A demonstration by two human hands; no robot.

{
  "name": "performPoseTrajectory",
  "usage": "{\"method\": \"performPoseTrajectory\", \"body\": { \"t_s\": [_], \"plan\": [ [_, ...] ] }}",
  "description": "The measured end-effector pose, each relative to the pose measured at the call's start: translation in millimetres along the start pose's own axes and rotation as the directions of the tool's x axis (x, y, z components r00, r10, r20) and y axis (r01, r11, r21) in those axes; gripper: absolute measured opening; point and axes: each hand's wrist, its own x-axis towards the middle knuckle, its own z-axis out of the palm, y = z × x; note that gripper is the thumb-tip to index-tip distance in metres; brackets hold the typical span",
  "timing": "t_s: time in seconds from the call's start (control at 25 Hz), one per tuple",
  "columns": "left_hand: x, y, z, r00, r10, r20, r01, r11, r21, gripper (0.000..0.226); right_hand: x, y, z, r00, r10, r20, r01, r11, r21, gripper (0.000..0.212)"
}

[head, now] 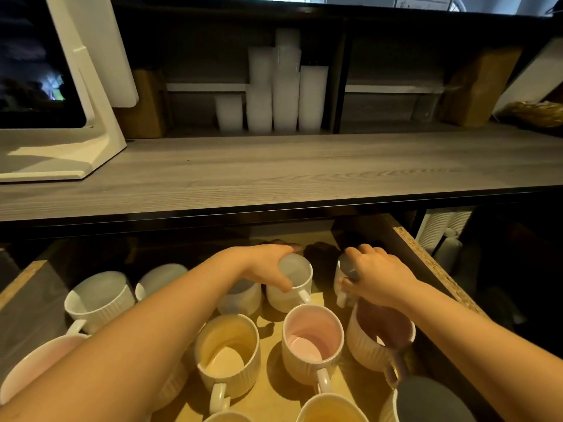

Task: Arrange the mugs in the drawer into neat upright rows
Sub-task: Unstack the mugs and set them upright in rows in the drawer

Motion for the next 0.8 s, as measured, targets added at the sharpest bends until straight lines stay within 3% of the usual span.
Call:
{"method": "performPoseTrajectory", "body": {
  "t_s": [0.12, 0.24, 0.36, 0.44, 0.68, 0.8],
  "plan": [
    [5, 8, 5, 0.99, -0.092, -0.106, 0.092, 0.996, -0.009, 0.076, 6, 1, -6, 0.999, 0.041, 0.036, -0.042, 0.999, 0.019, 0.061],
    [7, 21, 22, 0.952, -0.139, -0.274, 0.214, 0.939, 0.268, 0.077, 19, 1, -14, 0.987, 0.12, 0.111, -0.118, 0.993, -0.021, 0.062],
    [11, 22, 29, 0.915, -0.038, -0.402, 0.172, 0.938, 0.302, 0.062, 25, -5, -16, 0.969, 0.144, 0.2, -0.122, 0.986, -0.116, 0.052],
    [13, 15, 28, 0.919, 0.008, -0.393, 0.105, 0.959, 0.265, 0.064, 30, -4, -15, 0.972, 0.099, 0.211, -0.07, 0.988, -0.139, 0.046],
    [14, 7, 34, 0.89, 0.062, -0.451, 0.038, 0.977, 0.21, 0.071, 43, 10, -10, 0.978, -0.012, 0.208, -0.001, 0.998, 0.061, 0.072],
    [14, 9, 38, 0.872, 0.084, -0.482, 0.006, 0.983, 0.182, 0.069, 47, 12, -8, 0.976, -0.009, 0.217, -0.002, 0.999, 0.053, 0.071]
  ]
}}
